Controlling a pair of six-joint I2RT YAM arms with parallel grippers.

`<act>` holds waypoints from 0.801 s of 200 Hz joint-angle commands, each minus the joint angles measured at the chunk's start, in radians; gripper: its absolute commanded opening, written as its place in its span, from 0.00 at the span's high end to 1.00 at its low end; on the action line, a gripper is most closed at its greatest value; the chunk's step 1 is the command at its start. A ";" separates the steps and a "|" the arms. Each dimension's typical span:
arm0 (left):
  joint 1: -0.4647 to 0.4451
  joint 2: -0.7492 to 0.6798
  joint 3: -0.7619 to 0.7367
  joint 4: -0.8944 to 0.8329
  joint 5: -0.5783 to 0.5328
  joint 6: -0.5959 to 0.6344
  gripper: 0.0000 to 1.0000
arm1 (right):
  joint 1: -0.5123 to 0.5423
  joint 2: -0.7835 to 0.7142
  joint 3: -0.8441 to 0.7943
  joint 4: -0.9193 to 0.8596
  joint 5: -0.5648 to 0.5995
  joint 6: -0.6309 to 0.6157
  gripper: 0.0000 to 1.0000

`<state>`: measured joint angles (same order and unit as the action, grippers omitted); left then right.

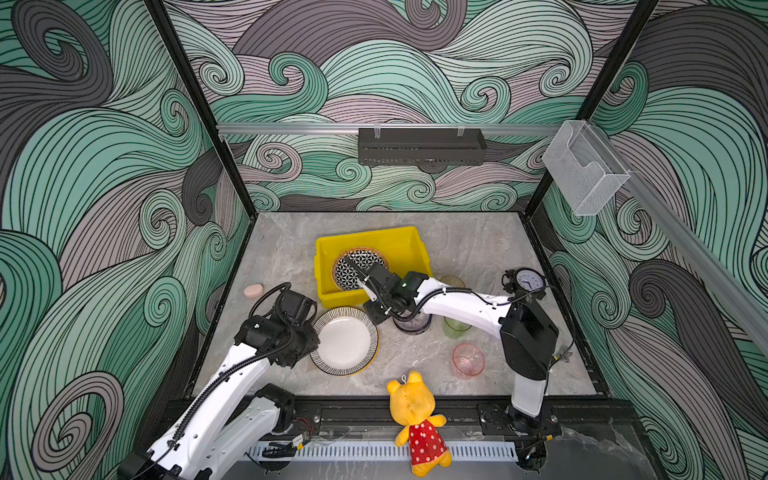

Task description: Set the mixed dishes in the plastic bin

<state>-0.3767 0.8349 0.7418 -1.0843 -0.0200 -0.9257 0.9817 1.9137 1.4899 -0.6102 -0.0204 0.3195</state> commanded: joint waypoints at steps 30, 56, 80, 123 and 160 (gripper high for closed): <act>-0.007 0.039 0.008 0.001 0.000 0.015 0.65 | -0.001 0.040 0.032 -0.028 -0.017 -0.013 0.77; -0.007 0.053 0.005 0.002 -0.008 0.014 0.66 | -0.002 0.057 0.035 -0.038 -0.013 -0.016 0.78; -0.008 0.052 -0.004 0.014 -0.003 0.011 0.66 | -0.002 0.073 0.037 -0.037 -0.010 -0.013 0.79; -0.008 0.052 -0.003 0.021 -0.007 0.008 0.66 | -0.002 0.106 0.049 -0.036 -0.006 -0.016 0.81; -0.007 0.061 -0.007 0.015 -0.007 0.011 0.66 | -0.002 0.112 0.040 -0.038 0.002 -0.008 0.85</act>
<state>-0.3767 0.8886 0.7361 -1.0679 -0.0181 -0.9234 0.9825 2.0136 1.5108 -0.6289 -0.0299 0.3134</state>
